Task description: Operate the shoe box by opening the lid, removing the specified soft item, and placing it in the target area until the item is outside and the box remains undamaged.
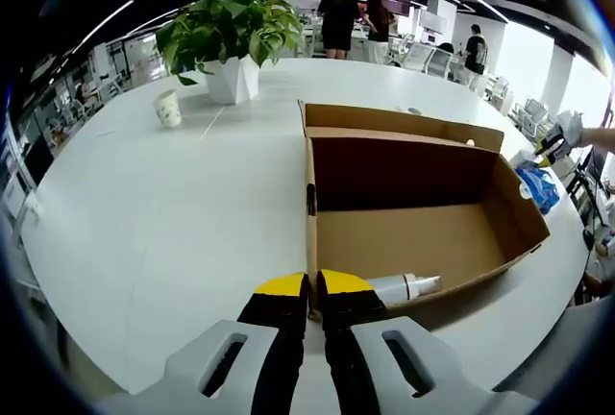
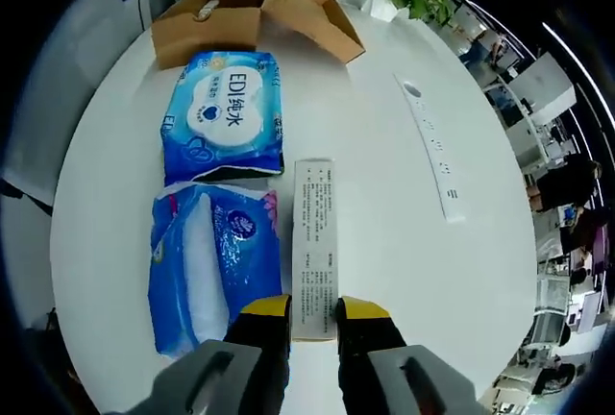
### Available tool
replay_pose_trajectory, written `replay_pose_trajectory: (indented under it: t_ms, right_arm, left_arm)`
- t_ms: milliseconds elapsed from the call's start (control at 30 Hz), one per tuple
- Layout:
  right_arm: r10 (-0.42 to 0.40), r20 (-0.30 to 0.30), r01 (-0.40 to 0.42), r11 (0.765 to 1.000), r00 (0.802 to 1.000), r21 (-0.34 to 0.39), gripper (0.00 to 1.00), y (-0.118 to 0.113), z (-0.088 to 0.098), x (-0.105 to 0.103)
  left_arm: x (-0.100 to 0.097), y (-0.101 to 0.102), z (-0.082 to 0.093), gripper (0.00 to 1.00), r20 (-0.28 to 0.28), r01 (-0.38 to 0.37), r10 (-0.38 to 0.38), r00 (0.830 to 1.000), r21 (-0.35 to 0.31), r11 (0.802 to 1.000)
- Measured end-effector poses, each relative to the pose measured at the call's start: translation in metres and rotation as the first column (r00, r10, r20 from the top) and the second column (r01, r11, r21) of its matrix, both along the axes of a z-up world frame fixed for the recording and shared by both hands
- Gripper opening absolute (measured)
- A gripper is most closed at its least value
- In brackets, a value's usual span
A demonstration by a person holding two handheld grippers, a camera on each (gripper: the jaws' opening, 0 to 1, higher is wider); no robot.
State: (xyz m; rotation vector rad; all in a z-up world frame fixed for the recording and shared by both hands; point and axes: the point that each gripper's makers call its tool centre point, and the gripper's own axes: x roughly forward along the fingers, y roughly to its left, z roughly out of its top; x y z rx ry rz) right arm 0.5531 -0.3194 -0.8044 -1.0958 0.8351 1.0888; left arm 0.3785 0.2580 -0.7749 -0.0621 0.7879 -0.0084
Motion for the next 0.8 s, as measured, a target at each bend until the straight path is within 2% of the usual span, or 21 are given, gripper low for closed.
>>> replay_pose_trajectory:
  t_ms: [233, 800]
  right_arm:
    - [0.044, 0.006, -0.044, 0.999, 0.999, -0.031, 0.14, -0.004, -0.001, 0.002]
    - [0.037, 0.022, -0.035, 0.997, 0.999, -0.072, 0.16, -0.012, -0.004, 0.009]
  left_arm:
    - [0.0, 0.0, 0.0, 0.02, 0.001, 0.0, 0.0, 1.0, 0.0, 1.0]
    - [-0.001, -0.001, 0.001, 0.02, 0.001, 0.0, 0.0, 1.0, 0.003, 1.0]
